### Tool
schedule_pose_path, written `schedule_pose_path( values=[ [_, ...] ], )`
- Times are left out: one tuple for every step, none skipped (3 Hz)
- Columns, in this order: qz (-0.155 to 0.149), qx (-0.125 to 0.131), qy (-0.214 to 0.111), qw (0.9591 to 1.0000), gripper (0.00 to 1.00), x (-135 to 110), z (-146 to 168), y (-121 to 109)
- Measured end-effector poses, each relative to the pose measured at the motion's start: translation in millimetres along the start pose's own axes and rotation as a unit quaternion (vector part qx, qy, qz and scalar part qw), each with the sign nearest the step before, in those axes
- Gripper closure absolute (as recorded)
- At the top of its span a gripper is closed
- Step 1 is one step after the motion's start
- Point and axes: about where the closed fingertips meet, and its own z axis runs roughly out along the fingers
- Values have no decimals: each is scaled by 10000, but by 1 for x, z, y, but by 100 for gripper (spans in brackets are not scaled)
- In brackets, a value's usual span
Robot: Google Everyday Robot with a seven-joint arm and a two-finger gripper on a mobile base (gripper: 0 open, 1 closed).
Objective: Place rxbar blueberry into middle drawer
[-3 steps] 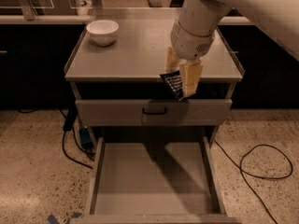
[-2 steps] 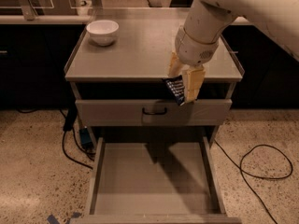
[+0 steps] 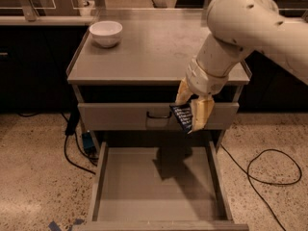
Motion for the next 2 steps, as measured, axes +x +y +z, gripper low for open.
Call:
schedule_pose_path(
  values=[
    [34,-113,-156,9998,100,0,23,17],
    [59,-57,-196,9998,100,-7,51,32]
  ],
)
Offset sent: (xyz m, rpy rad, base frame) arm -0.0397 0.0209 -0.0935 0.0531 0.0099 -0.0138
